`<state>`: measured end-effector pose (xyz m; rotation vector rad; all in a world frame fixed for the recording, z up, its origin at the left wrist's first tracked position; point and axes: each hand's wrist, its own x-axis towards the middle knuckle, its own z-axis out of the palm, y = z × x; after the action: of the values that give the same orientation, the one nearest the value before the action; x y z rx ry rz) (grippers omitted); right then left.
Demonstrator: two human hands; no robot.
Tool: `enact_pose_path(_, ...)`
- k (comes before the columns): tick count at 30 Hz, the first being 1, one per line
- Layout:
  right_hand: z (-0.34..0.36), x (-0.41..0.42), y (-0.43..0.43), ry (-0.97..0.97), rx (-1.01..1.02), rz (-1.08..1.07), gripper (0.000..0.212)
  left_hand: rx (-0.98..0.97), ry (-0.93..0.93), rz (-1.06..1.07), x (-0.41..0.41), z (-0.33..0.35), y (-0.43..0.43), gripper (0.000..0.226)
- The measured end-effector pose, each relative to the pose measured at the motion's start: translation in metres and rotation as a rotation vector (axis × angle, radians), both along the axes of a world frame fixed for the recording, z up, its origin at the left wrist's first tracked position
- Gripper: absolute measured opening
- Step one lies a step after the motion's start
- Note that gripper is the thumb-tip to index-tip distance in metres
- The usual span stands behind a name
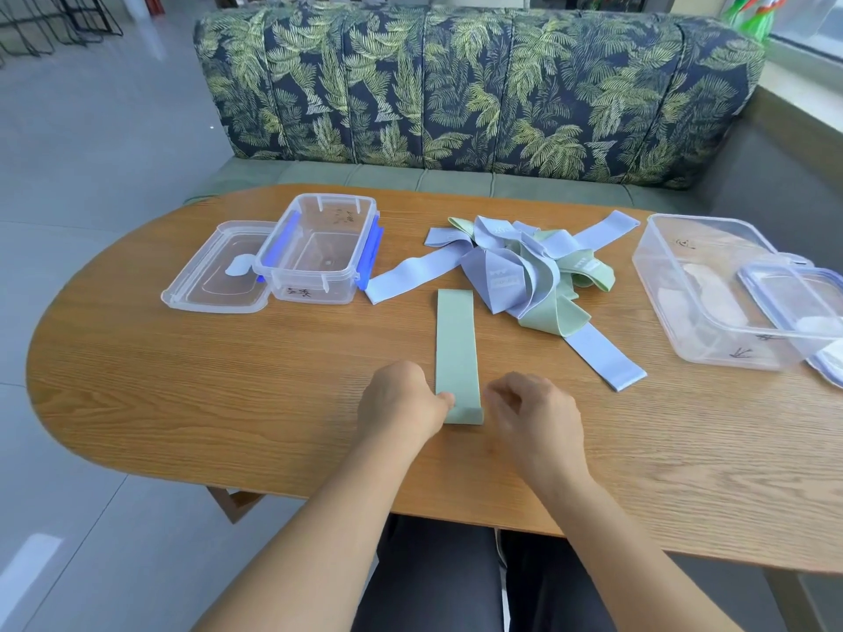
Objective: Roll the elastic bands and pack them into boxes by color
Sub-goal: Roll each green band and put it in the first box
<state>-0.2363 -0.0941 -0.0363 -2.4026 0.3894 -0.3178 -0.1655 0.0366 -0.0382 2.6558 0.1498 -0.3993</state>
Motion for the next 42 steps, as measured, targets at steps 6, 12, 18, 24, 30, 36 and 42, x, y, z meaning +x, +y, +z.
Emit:
enact_pose_path(6, -0.026, -0.013, 0.002, -0.177, -0.097, 0.181, 0.007, 0.046, -0.010, -0.023, 0.002, 0.001, -0.002, 0.034)
enact_pose_path(12, -0.022, 0.000, 0.000, -0.088, -0.008, 0.141, 0.006, 0.030, -0.127, -0.011, -0.014, 0.003, 0.001, 0.052)
enact_pose_path(18, -0.012, 0.009, -0.004, 0.069, -0.001, 0.171, 0.011, -0.196, -0.383, -0.050, -0.030, -0.001, 0.019, 0.022)
enact_pose_path(24, -0.005, 0.018, -0.011, 0.194, 0.106, 0.158, 0.007, -0.439, -0.512, -0.331, -0.043, -0.020, 0.018, 0.017)
enact_pose_path(30, 0.000, 0.024, -0.014, 0.238, 0.174, 0.172, 0.012, -0.339, -0.561, -0.358, -0.036, -0.019, 0.014, 0.013)
enact_pose_path(36, -0.002, 0.012, -0.017, 0.207, 0.605, -0.019, 0.014, -0.307, -0.447, -0.364, -0.022, -0.013, 0.012, 0.012)
enact_pose_path(42, -0.011, 0.007, -0.002, 0.173, 0.639, -0.169, 0.008, -0.281, -0.329, -0.371, -0.011, -0.007, 0.012, 0.012)
